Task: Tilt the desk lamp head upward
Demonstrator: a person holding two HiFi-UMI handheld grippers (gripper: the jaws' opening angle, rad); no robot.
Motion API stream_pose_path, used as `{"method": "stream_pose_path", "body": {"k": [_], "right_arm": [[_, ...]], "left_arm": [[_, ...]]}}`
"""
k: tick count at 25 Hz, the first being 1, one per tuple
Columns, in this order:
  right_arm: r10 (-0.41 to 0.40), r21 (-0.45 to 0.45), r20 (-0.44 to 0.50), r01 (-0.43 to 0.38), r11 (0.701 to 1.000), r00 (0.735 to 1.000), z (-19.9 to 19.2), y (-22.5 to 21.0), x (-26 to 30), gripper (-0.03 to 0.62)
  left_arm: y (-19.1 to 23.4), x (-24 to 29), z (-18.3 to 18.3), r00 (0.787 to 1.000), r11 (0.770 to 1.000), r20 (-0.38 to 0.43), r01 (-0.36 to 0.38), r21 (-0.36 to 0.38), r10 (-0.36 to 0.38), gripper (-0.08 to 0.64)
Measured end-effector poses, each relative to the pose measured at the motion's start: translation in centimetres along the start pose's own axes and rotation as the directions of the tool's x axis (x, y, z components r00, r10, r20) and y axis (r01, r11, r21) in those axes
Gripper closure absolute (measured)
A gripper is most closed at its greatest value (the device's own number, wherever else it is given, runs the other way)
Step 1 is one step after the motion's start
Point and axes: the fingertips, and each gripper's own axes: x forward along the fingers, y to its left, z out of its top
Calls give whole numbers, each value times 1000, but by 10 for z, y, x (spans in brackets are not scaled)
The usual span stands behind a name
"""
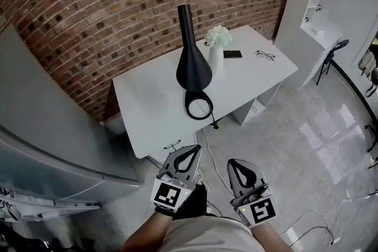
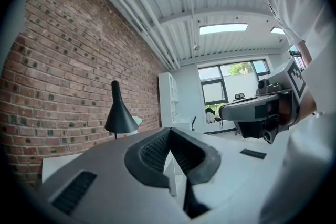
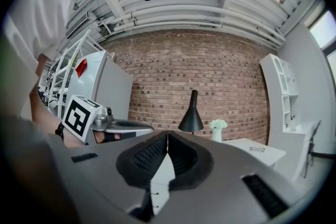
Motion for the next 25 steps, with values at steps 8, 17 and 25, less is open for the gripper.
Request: {"method": "stream_pose_path", "body": {"k": [8,17,25], "right_arm": [[-36,-22,-22,35,999,999,-2,-39,35,575],[-25,-7,-51,25,1000,998,-7,-66,75,575],[-29,21,-54,30,999,998,-15,-80,95,575]], "left_arm": [[37,43,0,1000,1000,27,-12,6,12,554],[79,81,-8,998,999,32,-53,-1,53,554],[94,106,-15,999,999,24,-44,2,44,554]]}}
